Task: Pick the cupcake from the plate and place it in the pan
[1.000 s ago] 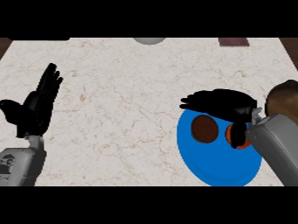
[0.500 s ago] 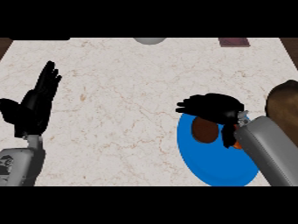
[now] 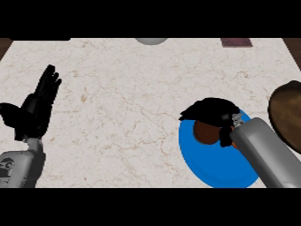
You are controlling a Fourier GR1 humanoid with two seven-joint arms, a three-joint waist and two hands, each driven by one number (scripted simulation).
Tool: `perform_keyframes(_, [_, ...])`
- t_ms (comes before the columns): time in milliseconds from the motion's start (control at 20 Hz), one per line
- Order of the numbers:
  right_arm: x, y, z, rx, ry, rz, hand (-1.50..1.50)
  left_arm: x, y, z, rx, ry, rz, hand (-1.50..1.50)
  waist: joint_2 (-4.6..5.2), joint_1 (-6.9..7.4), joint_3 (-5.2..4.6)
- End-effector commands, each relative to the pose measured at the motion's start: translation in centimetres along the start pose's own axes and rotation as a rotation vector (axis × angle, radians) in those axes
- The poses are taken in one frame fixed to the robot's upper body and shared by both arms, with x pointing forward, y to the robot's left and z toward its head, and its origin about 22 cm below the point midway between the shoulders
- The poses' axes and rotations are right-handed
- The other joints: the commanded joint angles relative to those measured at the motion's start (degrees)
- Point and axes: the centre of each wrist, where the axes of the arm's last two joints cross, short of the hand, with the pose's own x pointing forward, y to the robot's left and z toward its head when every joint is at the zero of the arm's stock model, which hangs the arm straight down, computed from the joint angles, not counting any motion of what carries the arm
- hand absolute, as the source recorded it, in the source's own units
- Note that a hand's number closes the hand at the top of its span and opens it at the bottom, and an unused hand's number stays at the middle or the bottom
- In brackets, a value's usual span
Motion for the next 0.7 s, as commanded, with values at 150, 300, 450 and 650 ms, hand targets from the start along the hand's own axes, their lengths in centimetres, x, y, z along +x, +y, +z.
perform_keyframes(150, [0.8, 0.5, 0.2, 0.018, -0.127, 0.071, 1.5, 1.1, 0.4, -0.2, -0.011, 0.007, 0.007, 0.0, -0.09, -0.1, 0.01])
perform_keyframes(300, [-0.2, 1.6, -1.6, 0.018, -0.129, 0.067, 1.5, 0.6, 0.8, -1.4, -0.016, 0.01, 0.007, 0.0, 0.07, 0.08, 0.01])
perform_keyframes(450, [1.3, 3.6, 1.4, -0.018, -0.058, 0.017, 1.5, 0.7, 1.2, 0.7, 0.009, 0.001, -0.002, 0.0, -0.27, -0.6, -0.01])
perform_keyframes(650, [2.2, 11.7, 4.7, -0.024, 0.115, -0.158, 1.5, -0.6, 2.1, 1.1, 0.105, 0.047, -0.014, 0.0, -1.77, -6.74, -0.08])
